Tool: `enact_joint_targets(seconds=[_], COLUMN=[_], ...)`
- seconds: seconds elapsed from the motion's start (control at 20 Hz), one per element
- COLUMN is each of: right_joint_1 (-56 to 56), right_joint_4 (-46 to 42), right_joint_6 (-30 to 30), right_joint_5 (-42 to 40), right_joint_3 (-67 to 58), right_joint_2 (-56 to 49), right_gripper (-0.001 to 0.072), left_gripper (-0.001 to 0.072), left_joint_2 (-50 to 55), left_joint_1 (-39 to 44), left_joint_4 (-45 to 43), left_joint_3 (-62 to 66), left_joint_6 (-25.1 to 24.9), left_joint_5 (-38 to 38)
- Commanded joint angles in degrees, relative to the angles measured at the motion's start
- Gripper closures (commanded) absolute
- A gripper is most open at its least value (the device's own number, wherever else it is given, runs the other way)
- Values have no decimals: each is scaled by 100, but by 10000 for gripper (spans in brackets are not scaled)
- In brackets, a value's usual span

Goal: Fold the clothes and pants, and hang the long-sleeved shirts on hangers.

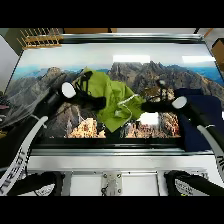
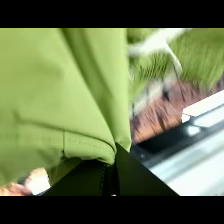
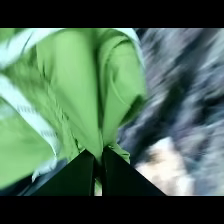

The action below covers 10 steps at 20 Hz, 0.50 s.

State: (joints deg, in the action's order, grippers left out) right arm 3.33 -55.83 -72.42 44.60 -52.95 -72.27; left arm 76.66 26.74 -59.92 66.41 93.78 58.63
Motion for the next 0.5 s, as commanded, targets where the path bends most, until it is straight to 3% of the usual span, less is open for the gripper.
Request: enact_joint_targets(seconds=[0.0,0.1,0.15,0.2,0.25,0.3,0.35,0.45], right_joint_1=[-822,-1040,-1121,-1204,-1285,-1353,-1434,-1617], right_joint_4=[-1086,-1086,-1086,-1084,-1078,-1082,-1082,-1084], right_joint_6=[-350,-350,-350,-350,-352,-352,-350,-350], right_joint_5=[516,365,323,323,323,350,391,487], right_joint_3=[-1045,-1261,-1325,-1375,-1425,-1469,-1510,-1530], right_joint_2=[87,90,90,90,90,107,170,450], right_gripper=[683,682,680,657,484,222,29,39], left_gripper=[702,701,654,325,32,18,18,18], left_joint_2=[-721,-721,-678,-627,-562,-507,-492,-645], left_joint_1=[1285,1974,2201,2330,2323,2197,1963,1272], left_joint_4=[13,-2,2,-4,-7,-7,-9,-57], left_joint_3=[-706,-785,-785,-765,-702,-601,-483,-433], left_joint_6=[136,181,184,184,205,229,227,227], left_joint_5=[-511,-1047,-1279,-1456,-1530,-1451,-1263,-863])
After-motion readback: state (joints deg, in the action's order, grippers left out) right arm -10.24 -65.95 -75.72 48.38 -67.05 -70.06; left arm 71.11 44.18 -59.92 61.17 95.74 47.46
